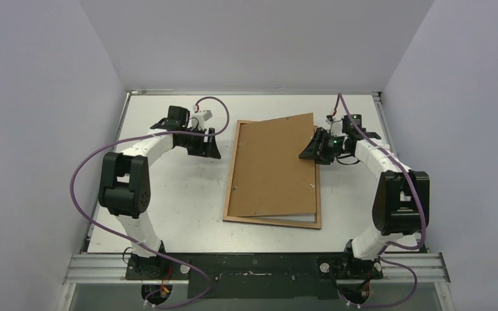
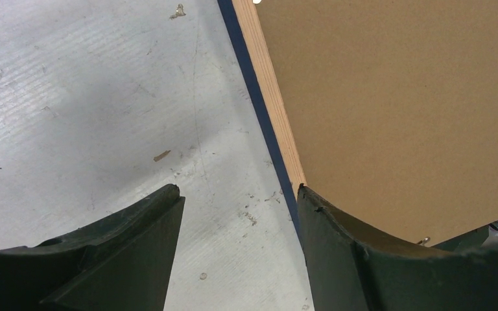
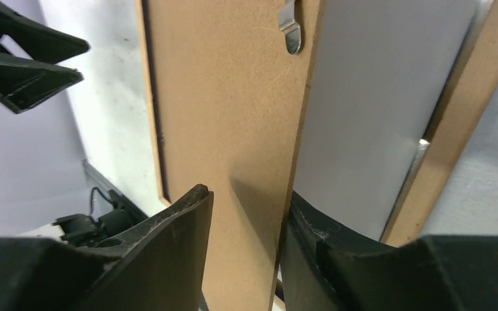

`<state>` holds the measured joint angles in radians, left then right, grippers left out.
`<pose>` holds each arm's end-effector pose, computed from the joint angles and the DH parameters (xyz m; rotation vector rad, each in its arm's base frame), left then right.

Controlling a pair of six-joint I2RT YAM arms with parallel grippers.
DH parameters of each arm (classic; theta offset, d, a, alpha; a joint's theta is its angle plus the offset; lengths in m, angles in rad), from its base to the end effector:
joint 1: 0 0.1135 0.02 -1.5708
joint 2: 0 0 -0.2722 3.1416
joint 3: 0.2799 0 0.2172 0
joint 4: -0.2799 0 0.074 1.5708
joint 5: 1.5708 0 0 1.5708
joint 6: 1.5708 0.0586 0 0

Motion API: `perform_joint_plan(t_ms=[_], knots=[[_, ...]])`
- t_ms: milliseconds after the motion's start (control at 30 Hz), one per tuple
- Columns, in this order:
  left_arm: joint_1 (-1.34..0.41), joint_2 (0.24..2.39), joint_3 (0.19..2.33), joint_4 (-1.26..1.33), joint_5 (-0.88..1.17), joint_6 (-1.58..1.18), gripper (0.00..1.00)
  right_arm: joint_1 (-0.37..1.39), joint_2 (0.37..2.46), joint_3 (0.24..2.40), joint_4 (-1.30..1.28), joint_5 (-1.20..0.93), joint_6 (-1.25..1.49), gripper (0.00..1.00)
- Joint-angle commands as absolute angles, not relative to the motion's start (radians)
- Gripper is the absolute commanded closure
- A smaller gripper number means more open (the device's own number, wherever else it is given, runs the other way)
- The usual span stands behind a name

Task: Put the photo into the frame
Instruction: Place the photo frame item in the photo frame.

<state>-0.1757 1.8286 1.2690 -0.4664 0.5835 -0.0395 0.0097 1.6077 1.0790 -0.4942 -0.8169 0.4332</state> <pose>0.3506 -0.0950 0.2116 0.3858 2.5221 -0.8354 0.2996 0.0456 0.2346 0.2306 2.5348 1.2228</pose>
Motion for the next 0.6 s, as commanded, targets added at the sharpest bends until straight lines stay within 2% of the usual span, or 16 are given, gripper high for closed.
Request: perform_joint_plan(t_ms=[0,100,133,167,300,400,567], knots=[[-0.174,1.804,1.265,-0.436,0.600,-0.032,0.37,0.080,1.627,1.172,-0.541,-0.699,0.378,0.57],[-0.170,1.802,1.260,-0.433,0.603,-0.034,0.37,0.121,1.646,1.216,-0.586,-0.603,0.361,0.49],[-0.169,1.802,1.260,-0.433,0.603,-0.034,0.37,0.134,1.649,1.230,-0.602,-0.567,0.356,0.31],[-0.165,1.802,1.258,-0.432,0.603,-0.033,0.37,0.149,1.651,1.243,-0.615,-0.536,0.350,0.27],[-0.163,1.798,1.254,-0.435,0.602,-0.030,0.37,0.177,1.643,1.265,-0.637,-0.451,0.345,0.20],[-0.159,1.800,1.253,-0.436,0.600,-0.029,0.38,0.199,1.646,1.278,-0.659,-0.398,0.340,0.06],[-0.160,1.801,1.258,-0.442,0.598,-0.029,0.38,0.246,1.642,1.302,-0.694,-0.282,0.334,0.10]])
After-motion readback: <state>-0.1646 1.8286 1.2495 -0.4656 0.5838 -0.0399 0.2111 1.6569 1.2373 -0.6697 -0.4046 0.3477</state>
